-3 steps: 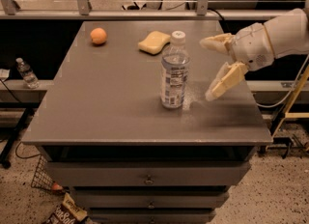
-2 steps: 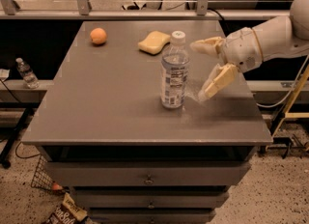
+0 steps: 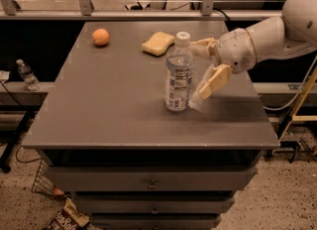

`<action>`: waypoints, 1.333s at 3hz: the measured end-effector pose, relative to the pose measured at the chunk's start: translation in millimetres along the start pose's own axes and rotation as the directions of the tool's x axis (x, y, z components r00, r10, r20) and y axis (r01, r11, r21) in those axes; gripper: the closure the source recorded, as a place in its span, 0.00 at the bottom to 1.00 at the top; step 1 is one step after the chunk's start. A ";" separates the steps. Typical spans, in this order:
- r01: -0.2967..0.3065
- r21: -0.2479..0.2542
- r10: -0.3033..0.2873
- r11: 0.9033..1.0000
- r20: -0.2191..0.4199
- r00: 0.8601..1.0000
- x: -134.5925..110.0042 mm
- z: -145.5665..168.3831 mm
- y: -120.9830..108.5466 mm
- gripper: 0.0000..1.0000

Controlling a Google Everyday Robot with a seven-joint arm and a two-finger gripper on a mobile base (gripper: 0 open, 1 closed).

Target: Knock blue plastic bottle over

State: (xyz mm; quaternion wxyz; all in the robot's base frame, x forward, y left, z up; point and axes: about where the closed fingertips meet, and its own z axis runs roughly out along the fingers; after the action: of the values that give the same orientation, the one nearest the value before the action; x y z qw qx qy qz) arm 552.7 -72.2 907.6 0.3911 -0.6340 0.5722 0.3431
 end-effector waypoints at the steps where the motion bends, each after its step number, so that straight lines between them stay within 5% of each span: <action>1: -0.008 -0.016 0.008 1.000 0.010 1.000 -10.2 6.8 5.0 0.00; 2: -0.012 -0.034 0.012 0.999 0.017 1.000 -16.0 14.0 9.1 0.15; 4: -0.015 -0.044 0.016 0.999 0.016 1.000 -16.8 17.9 12.9 0.62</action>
Offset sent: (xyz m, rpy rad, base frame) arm -0.0159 0.0245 0.0087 0.0183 0.0393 0.0363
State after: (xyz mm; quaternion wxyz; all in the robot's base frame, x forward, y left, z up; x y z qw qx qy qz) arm 538.2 -49.2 912.9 0.3791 -0.6351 0.5663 0.3637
